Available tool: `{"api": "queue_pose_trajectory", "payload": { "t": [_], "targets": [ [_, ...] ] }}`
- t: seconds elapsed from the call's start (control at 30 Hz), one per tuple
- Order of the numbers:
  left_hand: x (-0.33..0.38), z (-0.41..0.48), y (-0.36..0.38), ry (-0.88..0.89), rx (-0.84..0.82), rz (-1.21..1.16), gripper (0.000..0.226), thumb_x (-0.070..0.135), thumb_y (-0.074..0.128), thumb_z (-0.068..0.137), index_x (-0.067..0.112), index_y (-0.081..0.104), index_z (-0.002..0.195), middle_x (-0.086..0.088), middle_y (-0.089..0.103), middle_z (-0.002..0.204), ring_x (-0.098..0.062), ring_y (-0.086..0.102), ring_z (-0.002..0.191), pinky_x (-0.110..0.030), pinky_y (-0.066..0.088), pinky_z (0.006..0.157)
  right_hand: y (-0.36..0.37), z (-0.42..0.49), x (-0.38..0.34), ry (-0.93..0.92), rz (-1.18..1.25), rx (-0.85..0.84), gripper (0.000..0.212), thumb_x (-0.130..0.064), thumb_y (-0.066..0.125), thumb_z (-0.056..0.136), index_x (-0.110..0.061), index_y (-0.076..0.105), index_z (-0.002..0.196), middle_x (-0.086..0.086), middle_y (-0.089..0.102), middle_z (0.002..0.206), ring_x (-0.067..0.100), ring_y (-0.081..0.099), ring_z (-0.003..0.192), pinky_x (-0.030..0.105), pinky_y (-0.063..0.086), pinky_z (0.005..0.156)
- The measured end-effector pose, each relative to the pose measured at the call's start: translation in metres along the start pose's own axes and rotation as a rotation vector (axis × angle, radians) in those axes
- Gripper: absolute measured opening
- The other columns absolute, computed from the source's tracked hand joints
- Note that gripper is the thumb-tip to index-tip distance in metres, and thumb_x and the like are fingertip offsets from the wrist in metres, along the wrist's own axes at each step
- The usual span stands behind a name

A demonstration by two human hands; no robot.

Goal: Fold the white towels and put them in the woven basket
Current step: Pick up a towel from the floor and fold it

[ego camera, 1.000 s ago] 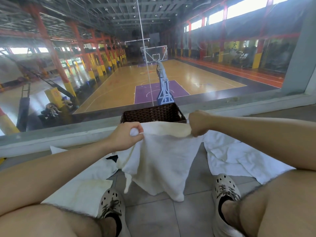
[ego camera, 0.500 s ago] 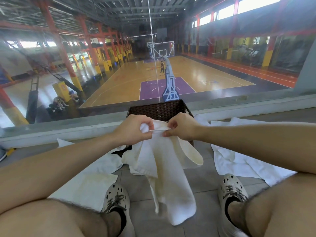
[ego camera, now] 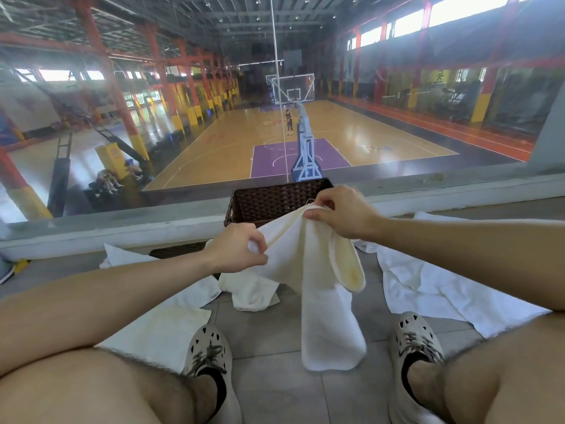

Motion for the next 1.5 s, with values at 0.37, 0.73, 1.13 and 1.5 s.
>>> {"api": "queue_pose_trajectory", "payload": {
  "t": [0.37,0.73,1.13,1.5],
  "targets": [
    [0.017,0.002,-0.047,0.063,0.416,-0.290,0.014,0.039,0.075,0.100,0.029,0.069,0.094,0.017,0.072,0.094,0.000,0.064,0.092,-0.016,0.043,0.079,-0.001,0.001,0.034,0.103,-0.165,-0.043,0.024,-0.031,0.075,0.098,-0.013,0.066,0.086,-0.002,0.059,0.079,0.021,0.054,0.074,0.030,0.037,0.058],
    [0.014,0.006,-0.060,0.137,0.262,-0.156,0.041,0.056,0.098,0.062,0.027,0.070,0.066,0.007,0.069,0.074,-0.014,0.061,0.074,-0.036,0.048,0.067,-0.007,0.005,0.041,0.129,-0.156,-0.050,0.027,-0.026,0.074,0.098,-0.017,0.058,0.078,0.001,0.060,0.083,0.021,0.053,0.077,0.031,0.039,0.059],
    [0.014,0.010,-0.054,0.123,0.134,-0.293,0.029,0.037,0.089,0.088,0.024,0.065,0.078,0.009,0.045,0.055,-0.010,0.035,0.053,-0.030,0.030,0.058,-0.015,0.000,0.049,0.129,-0.196,-0.063,0.033,-0.024,0.072,0.099,-0.022,0.048,0.077,0.000,0.057,0.084,0.024,0.051,0.079,0.033,0.037,0.060],
    [0.021,0.018,-0.077,0.112,0.488,-0.315,0.039,0.056,0.093,0.075,0.029,0.065,0.071,0.014,0.057,0.063,-0.008,0.046,0.061,-0.031,0.038,0.059,0.001,-0.011,0.059,0.143,-0.191,-0.193,0.018,-0.037,0.079,0.081,-0.035,0.061,0.082,-0.010,0.066,0.090,0.019,0.064,0.089,0.044,0.058,0.083]
  ]
}}
Point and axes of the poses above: each hand's wrist, its own z-axis towards the middle knuckle, its own y-axis out of the palm, x = y × z, the point moved 5 cm from there along z, towards the middle knuckle
